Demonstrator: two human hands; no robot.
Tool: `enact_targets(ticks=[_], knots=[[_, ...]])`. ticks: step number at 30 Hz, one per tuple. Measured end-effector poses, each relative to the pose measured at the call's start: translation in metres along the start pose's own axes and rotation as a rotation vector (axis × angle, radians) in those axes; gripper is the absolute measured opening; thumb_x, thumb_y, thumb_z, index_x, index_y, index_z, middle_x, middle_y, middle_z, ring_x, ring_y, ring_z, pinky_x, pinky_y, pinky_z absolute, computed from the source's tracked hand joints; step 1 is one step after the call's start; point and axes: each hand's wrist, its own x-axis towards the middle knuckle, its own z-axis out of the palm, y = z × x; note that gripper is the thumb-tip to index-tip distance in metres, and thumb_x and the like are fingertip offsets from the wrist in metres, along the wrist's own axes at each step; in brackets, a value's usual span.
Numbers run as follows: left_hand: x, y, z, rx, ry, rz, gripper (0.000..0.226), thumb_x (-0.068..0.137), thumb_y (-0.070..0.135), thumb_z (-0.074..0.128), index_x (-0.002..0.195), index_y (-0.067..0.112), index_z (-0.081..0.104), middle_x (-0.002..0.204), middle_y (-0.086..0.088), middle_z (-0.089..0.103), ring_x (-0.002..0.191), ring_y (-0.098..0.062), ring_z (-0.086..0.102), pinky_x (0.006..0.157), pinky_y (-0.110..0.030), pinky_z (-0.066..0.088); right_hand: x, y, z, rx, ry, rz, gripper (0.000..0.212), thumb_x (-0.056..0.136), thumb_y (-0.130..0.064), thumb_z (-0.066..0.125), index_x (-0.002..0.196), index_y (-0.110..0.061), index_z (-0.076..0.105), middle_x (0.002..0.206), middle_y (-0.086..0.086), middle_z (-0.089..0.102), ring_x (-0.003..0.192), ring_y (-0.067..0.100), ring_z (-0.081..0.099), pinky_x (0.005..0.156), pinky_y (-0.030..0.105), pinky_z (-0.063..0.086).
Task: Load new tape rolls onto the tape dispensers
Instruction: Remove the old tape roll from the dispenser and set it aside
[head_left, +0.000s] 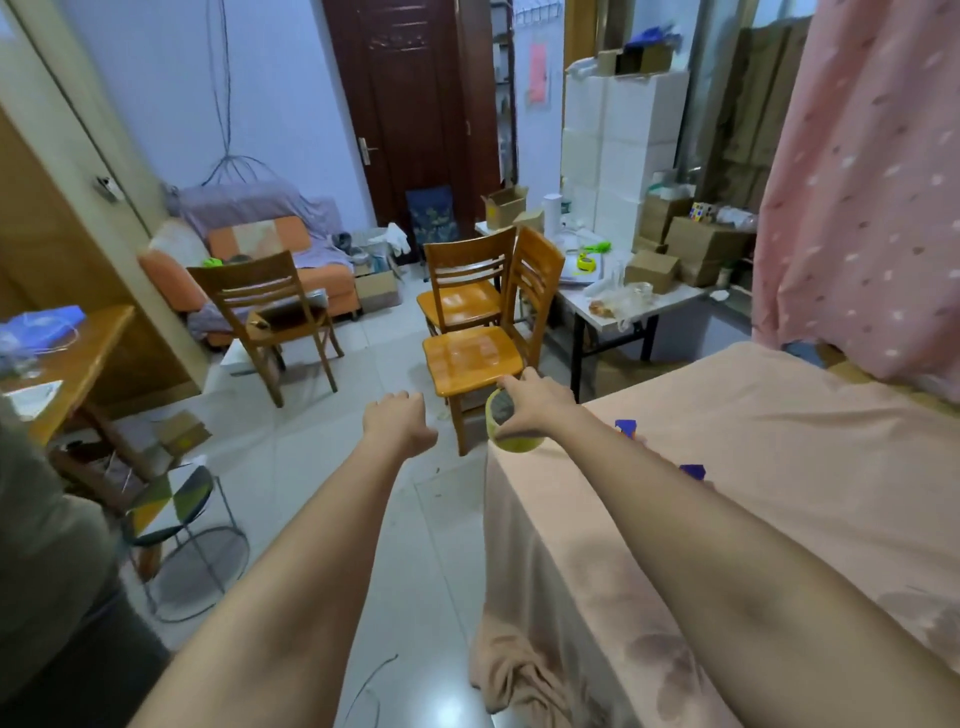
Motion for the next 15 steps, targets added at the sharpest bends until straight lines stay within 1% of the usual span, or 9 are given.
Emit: enact_targets(ticks=[2,5,8,10,12,15], knots=[[0.026,0.008,0.002,0.001,-0.007,0.014,0.021,0.082,0.029,0.051,0.095,0.013,0.046,0.110,-0.011,0.058,0.102,-0.029,0.054,0.086,-0.038,0.044,0.024,0.012,-0.006,-0.002,0.017,0.004,0.082,0.065,-0.063,0.071,0.132,-0.027,0.041,0.133,0.010,0.045,0.119,0.036,0.051,0.083,0.042,0.049],[0.058,0.017,0.009,0.026,-0.036,0.031,0.027,0.082,0.030,0.051,0.103,0.012,0.050,0.111,-0.011,0.057,0.104,-0.030,0.053,0.090,-0.040,0.044,0.052,0.029,-0.008,-0.019,-0.004,0.005,0.086,0.067,-0.063,0.071,0.137,-0.026,0.038,0.134,0.010,0.044,0.120,0.036,0.051,0.083,0.042,0.049],[0.102,0.027,0.008,0.017,-0.039,0.072,0.022,0.082,0.031,0.051,0.097,0.014,0.048,0.110,-0.011,0.058,0.104,-0.030,0.054,0.091,-0.041,0.043,0.087,0.049,-0.018,-0.013,0.012,0.035,0.083,0.069,-0.062,0.070,0.137,-0.025,0.038,0.133,0.011,0.044,0.120,0.036,0.052,0.087,0.044,0.050],[0.134,0.031,0.009,0.020,-0.054,0.105,0.025,0.082,0.033,0.051,0.100,0.015,0.049,0.111,-0.011,0.058,0.105,-0.030,0.055,0.093,-0.042,0.045,0.111,0.059,-0.021,-0.011,0.019,0.054,0.082,0.070,-0.062,0.070,0.136,-0.024,0.039,0.134,0.011,0.044,0.120,0.036,0.052,0.088,0.044,0.050],[0.171,0.035,0.014,0.023,-0.055,0.138,0.031,0.081,0.036,0.052,0.104,0.016,0.052,0.112,-0.011,0.059,0.105,-0.031,0.055,0.091,-0.042,0.044,0.133,0.067,-0.021,-0.016,0.009,0.089,0.083,0.069,-0.062,0.070,0.136,-0.024,0.039,0.134,0.011,0.043,0.118,0.036,0.054,0.085,0.042,0.051],[0.226,0.049,0.016,0.027,-0.043,0.228,0.029,0.080,0.038,0.054,0.100,0.016,0.052,0.112,-0.011,0.059,0.105,-0.031,0.055,0.091,-0.042,0.043,0.166,0.084,-0.020,0.000,-0.002,0.172,0.083,0.068,-0.062,0.070,0.136,-0.026,0.038,0.134,0.011,0.042,0.117,0.037,0.054,0.085,0.043,0.053]])
